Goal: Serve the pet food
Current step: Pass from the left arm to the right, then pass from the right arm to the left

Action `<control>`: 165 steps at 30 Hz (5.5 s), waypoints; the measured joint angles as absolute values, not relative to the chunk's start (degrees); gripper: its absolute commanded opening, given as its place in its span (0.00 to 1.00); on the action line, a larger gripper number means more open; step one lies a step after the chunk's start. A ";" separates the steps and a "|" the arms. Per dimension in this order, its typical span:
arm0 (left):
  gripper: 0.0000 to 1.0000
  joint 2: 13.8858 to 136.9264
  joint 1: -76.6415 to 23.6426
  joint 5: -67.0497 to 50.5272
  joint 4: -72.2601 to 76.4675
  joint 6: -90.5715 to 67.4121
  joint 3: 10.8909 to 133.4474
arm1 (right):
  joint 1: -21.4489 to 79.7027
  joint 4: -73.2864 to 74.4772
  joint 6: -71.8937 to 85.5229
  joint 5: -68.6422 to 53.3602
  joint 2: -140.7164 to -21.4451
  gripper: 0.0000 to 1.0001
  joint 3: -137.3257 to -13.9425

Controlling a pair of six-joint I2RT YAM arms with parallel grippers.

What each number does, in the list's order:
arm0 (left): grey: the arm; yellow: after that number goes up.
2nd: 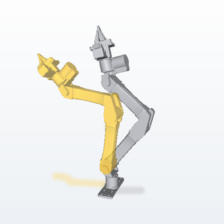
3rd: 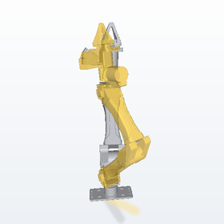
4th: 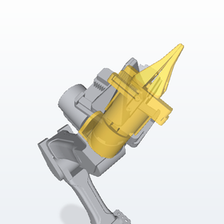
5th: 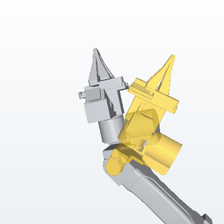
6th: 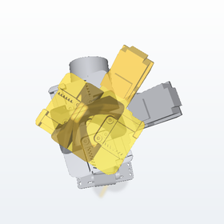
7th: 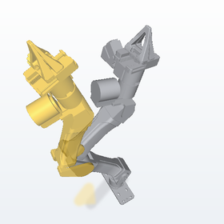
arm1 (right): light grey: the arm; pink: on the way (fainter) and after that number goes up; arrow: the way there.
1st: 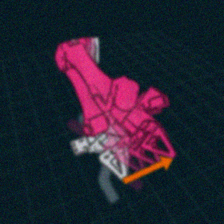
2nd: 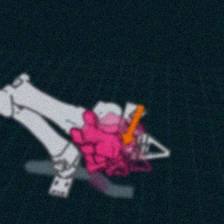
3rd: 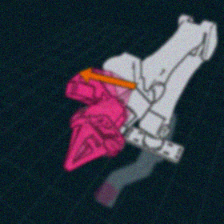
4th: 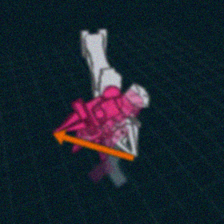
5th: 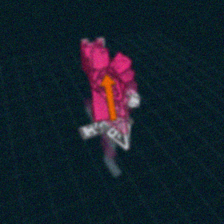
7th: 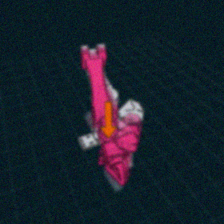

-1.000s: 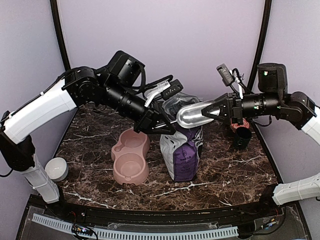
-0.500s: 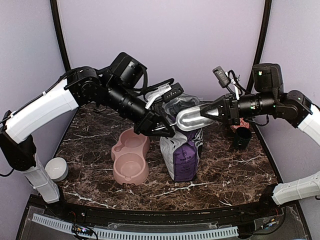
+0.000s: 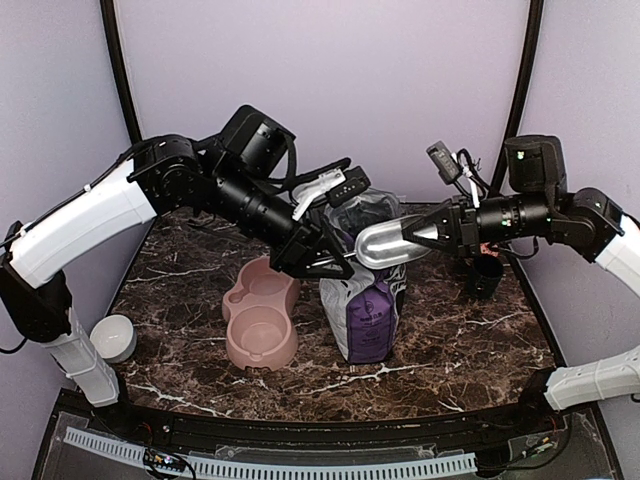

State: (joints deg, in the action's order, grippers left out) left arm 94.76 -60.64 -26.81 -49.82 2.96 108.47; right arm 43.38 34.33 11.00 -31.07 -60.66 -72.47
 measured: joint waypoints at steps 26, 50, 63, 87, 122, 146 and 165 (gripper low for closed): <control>0.90 80.25 -56.71 -19.27 -25.61 -5.08 92.71 | 41.76 17.37 20.58 -23.90 -54.74 0.00 -67.11; 0.79 79.61 -54.59 -26.46 -12.16 -18.50 88.75 | 41.56 6.63 27.62 -26.85 -55.29 0.00 -63.40; 0.72 80.58 -54.59 -28.27 -10.79 -20.25 88.66 | 41.56 5.54 29.02 -27.55 -55.72 0.00 -63.31; 0.60 82.04 -54.59 -30.57 -8.38 -20.97 87.77 | 41.56 6.20 29.26 -28.45 -57.12 0.00 -63.29; 0.34 81.82 -54.59 -29.76 -5.48 -22.20 85.84 | 41.56 7.46 30.09 -27.99 -59.02 0.00 -63.29; 0.25 81.71 -54.59 -27.40 -5.52 -22.11 85.32 | 41.56 9.34 29.82 -27.16 -59.02 0.00 -63.29; 0.15 81.71 -54.59 -26.98 -5.58 -22.13 84.99 | 41.56 9.43 29.67 -27.14 -59.05 0.00 -63.29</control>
State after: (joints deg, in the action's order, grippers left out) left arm 81.71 -54.59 -26.98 -5.58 -22.13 84.99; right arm 41.56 9.43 29.67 -27.14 -59.05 -63.29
